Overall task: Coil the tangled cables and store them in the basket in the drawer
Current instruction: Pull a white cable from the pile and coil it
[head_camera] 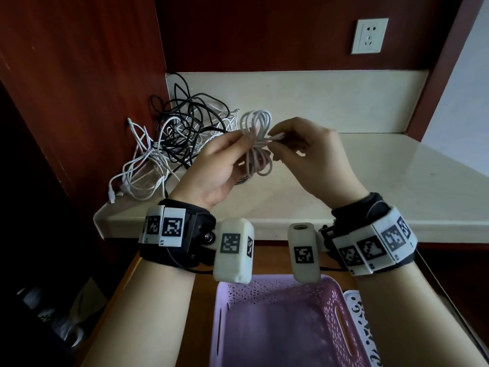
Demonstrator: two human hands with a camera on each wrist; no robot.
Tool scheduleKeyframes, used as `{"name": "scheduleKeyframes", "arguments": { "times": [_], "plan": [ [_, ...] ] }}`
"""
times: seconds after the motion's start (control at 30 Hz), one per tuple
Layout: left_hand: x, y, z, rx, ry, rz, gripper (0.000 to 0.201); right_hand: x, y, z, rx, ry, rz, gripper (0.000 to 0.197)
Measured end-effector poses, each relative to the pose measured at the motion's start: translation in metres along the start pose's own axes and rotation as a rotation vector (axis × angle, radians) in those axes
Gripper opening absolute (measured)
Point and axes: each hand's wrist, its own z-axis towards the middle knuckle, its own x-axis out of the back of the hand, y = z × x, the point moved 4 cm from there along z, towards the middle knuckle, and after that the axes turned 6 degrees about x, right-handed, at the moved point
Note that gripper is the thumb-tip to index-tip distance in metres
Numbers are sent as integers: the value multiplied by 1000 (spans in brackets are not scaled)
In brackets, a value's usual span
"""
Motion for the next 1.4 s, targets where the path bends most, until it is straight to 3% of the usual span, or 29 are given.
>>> {"name": "scheduleKeyframes", "arguments": {
  "times": [0.13, 0.23, 0.33, 0.4, 0.53, 0.77, 0.87, 0.97, 1.1, 1.23, 1.4],
  "plan": [
    [1, 2, -1, 18, -35, -97, 23, 4, -4, 0, 21, -1, 215, 20],
    [-6, 1, -4, 28, -90, -97, 21, 4, -5, 1, 90, -3, 228, 17],
    [-11, 1, -7, 13, -119, -85, 15, 3, -4, 1, 63, 24, 306, 15],
    [-13, 2, -9, -17, -151, -97, 22, 3, -5, 1, 39, 49, 386, 8],
    [-14, 4, -11, -50, -198, -148, 37, 3, -1, 2, -42, 97, 554, 17],
    [-12, 3, -11, -56, -291, -151, 63, -1, -2, 1, -152, -28, 813, 23],
    [-10, 4, -11, -61, -288, -128, 61, -1, -1, 0, -176, -84, 763, 21],
    [-11, 5, -11, -59, -283, -97, 59, 2, 2, 0, -163, -94, 664, 7],
    [-12, 4, -11, -19, -279, -78, 48, 3, 4, 0, -129, -107, 629, 8],
    [-13, 6, -14, -10, -249, -111, 35, 3, 2, 2, -42, -55, 592, 9],
    [-23, 6, -10, -45, -113, -62, 25, 8, -3, 4, 98, 49, 312, 13]
  ]
}}
